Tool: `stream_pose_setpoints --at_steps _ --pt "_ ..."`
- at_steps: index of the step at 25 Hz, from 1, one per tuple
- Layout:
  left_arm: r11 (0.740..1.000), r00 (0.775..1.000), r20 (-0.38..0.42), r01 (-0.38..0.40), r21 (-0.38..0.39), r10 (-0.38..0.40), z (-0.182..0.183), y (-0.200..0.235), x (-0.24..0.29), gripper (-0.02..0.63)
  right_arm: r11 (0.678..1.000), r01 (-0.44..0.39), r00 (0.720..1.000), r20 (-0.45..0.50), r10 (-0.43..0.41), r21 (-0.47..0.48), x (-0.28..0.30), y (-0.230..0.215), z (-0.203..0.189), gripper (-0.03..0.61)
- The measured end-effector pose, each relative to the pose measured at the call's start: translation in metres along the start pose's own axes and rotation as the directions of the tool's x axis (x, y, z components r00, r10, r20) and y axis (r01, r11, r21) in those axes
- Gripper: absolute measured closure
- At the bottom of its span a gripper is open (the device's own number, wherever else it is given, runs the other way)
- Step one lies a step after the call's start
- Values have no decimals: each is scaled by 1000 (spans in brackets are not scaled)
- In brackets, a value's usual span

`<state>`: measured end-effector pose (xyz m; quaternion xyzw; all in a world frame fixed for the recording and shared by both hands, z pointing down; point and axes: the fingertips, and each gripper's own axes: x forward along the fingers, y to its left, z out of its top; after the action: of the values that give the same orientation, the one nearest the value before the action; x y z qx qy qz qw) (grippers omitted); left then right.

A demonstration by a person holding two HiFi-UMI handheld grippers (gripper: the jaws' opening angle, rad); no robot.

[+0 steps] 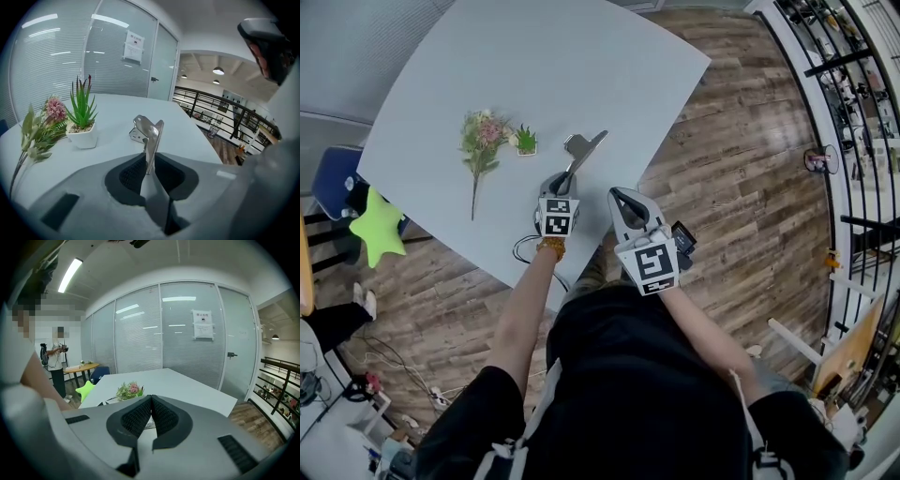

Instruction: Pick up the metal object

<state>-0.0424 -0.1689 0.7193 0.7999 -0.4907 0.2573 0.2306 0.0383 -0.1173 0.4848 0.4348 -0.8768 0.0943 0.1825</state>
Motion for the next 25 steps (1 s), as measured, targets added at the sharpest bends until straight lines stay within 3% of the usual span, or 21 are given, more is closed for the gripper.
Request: stream_pose_setpoints --at_steps 4,7,10,12,25 --pt "1000 1000 0 4 -1 -4 4 0 2 539 1000 -5 1000 -2 5 4 0 -1 -1 578" --pt "999 999 -36 29 -15 -30 1 -1 8 491 1000 -10 1000 -1 10 5 -1 -1 0 578" --pt "999 998 -56 32 -2 -32 1 1 11 501 1000 -14 1000 -3 14 3 1 0 0 578" --pt "1000 997 -69 25 9 -25 -1 3 13 551 1000 -13 1000 -5 13 4 1 -1 -1 578" --pt "996 986 -143 83 -32 -87 -12 -8 5 555 1000 -10 1000 2 9 12 -3 2 -1 578"
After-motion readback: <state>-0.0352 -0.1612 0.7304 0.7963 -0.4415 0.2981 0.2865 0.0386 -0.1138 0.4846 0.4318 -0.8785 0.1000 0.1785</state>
